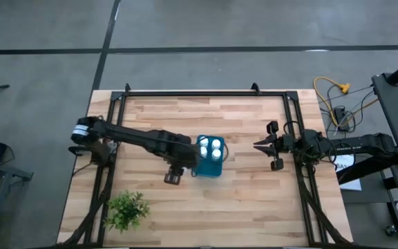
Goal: Pick and place pill bottles into a basket
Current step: Put the medicine bottle into the blue bin
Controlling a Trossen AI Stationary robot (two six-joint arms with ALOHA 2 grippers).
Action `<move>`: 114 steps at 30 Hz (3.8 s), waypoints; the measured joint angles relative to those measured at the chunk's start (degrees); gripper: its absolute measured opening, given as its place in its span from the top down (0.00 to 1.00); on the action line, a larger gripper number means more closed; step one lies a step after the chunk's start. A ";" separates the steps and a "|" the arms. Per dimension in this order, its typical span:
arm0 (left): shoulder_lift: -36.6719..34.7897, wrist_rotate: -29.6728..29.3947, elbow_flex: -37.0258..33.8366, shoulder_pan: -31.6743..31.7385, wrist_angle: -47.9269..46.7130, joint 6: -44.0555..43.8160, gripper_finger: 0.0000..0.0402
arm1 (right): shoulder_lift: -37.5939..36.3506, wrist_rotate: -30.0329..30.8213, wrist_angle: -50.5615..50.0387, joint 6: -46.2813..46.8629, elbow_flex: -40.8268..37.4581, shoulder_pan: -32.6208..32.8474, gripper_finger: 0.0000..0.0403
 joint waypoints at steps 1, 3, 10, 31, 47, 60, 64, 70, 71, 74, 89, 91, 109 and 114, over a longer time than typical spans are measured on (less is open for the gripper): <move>1.29 0.00 1.52 0.10 -1.13 0.45 0.60 | 0.00 0.03 0.00 0.02 0.00 -0.02 0.91; 3.78 -0.01 4.53 0.21 -2.99 1.43 0.60 | 0.00 0.04 0.00 0.02 0.00 0.00 0.90; 9.29 0.01 12.27 0.39 -4.42 4.66 0.60 | 0.00 0.11 -0.02 0.26 0.00 -0.01 0.91; 18.80 0.01 21.91 3.64 -4.27 9.13 0.60 | 0.33 1.71 -1.03 0.38 -0.02 -0.02 0.91; 24.84 1.16 29.45 3.97 -4.22 11.53 0.60 | 0.32 2.92 -1.11 0.44 -0.02 0.00 0.90; 24.87 1.34 29.01 4.36 -1.80 12.00 0.60 | 0.31 2.95 -1.14 0.68 -0.02 -0.02 0.90; 24.87 1.37 28.00 4.36 0.75 11.86 0.60 | 0.33 2.95 -1.14 0.82 -0.02 -0.02 0.90; 24.87 1.37 25.67 4.38 2.46 11.88 0.60 | 0.33 2.95 -1.14 0.87 -0.02 0.00 0.90; 24.87 1.37 25.48 4.38 2.85 11.86 0.60 | 0.33 2.94 -1.14 0.87 -0.02 -0.01 0.90; 24.83 1.37 24.60 4.37 5.25 11.88 0.60 | 0.33 2.93 -1.14 0.87 -0.02 -0.01 0.90; 24.83 1.26 17.66 4.36 13.21 11.80 0.60 | 0.31 2.93 -1.14 0.96 -0.02 -0.02 0.90; 24.83 1.26 16.79 4.36 14.20 11.78 0.60 | 0.32 2.92 -1.14 0.96 -0.02 -0.02 0.90; 24.81 1.10 12.21 4.36 19.81 11.60 0.60 | 0.31 2.91 -1.14 1.07 -0.02 -0.02 0.91; 24.81 1.10 12.08 4.36 21.09 11.58 0.60 | 0.33 2.91 -1.14 1.07 -0.02 -0.01 0.91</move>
